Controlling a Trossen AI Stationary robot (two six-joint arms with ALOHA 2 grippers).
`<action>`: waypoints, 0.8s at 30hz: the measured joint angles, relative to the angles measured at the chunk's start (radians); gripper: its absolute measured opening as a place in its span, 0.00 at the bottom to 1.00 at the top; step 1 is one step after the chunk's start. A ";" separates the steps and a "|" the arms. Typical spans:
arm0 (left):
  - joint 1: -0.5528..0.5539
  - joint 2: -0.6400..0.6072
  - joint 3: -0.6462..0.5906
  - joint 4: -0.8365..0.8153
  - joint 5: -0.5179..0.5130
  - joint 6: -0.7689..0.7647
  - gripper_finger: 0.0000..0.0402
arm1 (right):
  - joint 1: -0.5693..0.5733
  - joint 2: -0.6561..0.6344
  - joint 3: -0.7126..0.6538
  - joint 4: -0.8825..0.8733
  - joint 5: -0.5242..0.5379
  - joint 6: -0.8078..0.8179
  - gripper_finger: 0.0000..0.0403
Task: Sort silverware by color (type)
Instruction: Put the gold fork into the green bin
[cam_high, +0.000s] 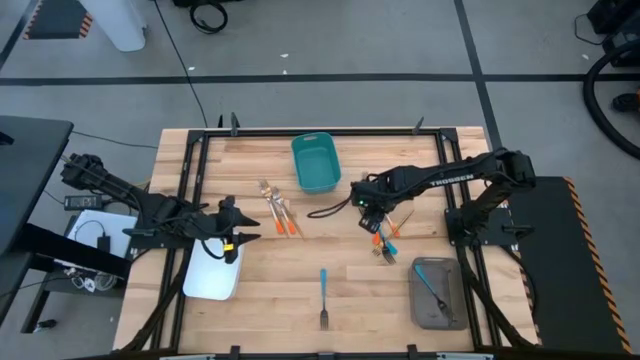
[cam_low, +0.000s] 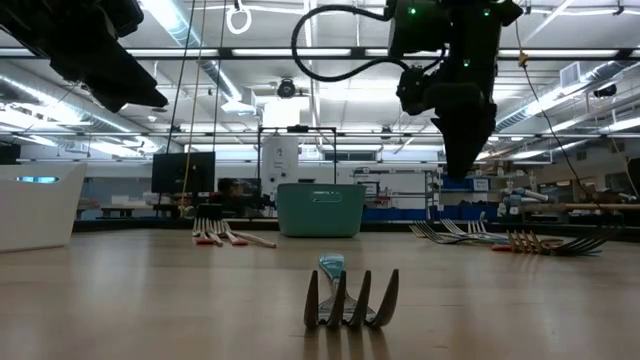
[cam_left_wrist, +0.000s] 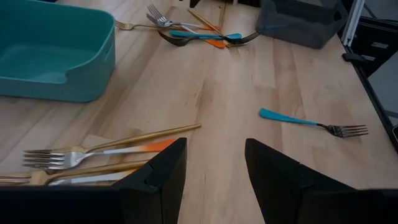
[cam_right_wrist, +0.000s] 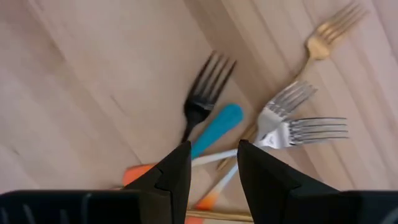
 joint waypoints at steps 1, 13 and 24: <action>0.000 0.000 0.000 0.000 0.000 0.001 0.43 | 0.009 0.000 0.000 0.008 -0.010 -0.003 0.34; 0.000 0.000 0.000 0.047 -0.045 0.108 0.43 | 0.115 0.000 0.000 0.008 -0.031 -0.166 0.34; 0.000 0.000 0.000 0.048 -0.048 0.158 0.43 | 0.156 0.001 -0.101 0.018 -0.065 -0.571 0.34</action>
